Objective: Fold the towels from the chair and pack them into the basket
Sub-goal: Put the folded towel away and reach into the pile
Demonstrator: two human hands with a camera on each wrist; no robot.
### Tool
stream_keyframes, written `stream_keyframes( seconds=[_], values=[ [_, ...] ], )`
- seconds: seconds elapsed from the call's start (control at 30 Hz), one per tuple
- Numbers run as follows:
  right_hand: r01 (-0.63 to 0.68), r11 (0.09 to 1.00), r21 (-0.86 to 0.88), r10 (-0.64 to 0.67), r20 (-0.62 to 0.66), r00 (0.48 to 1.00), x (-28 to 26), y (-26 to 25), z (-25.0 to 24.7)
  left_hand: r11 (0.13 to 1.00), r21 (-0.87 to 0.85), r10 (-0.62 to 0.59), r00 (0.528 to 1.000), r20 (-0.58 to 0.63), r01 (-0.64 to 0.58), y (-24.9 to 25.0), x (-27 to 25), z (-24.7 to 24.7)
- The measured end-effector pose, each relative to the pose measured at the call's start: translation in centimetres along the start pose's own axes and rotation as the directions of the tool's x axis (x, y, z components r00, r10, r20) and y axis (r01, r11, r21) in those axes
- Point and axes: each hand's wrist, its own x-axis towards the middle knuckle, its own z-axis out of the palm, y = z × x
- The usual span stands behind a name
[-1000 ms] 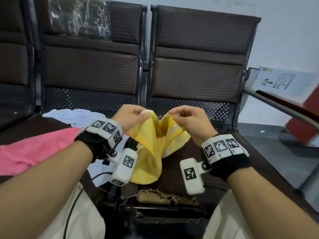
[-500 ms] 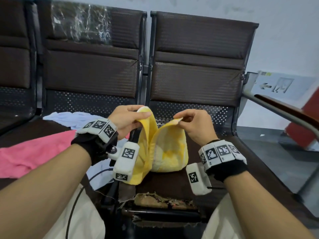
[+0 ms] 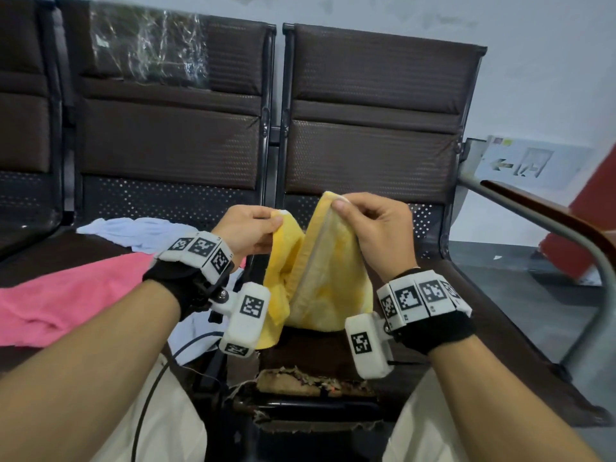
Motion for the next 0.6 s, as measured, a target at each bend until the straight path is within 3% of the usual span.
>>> stream_keyframes(
  seconds=[0.1, 0.27, 0.43, 0.6],
  values=[
    [-0.07, 0.986, -0.153, 0.088, 0.113, 0.99, 0.0, 0.9, -0.1, 0.998, 0.054, -0.047, 0.999, 0.027, 0.045, 0.0, -0.3, 0.5],
    [-0.097, 0.982, -0.162, 0.144, 0.304, 0.942, -0.3, 0.8, 0.0, 0.997, 0.074, -0.028, 0.998, 0.053, 0.024, 0.1, -0.5, 1.1],
    [-0.08, 0.985, -0.152, 0.142, 0.453, 0.88, -0.6, 0.3, 0.3, 0.989, 0.143, 0.013, 0.982, 0.189, -0.041, -0.2, -0.9, 1.3],
    [-0.048, 0.968, -0.245, 0.158, 0.454, 0.877, -0.8, 0.6, 0.6, 0.989, 0.14, 0.008, 0.946, 0.325, -0.056, -0.4, -1.2, 1.1]
  ],
)
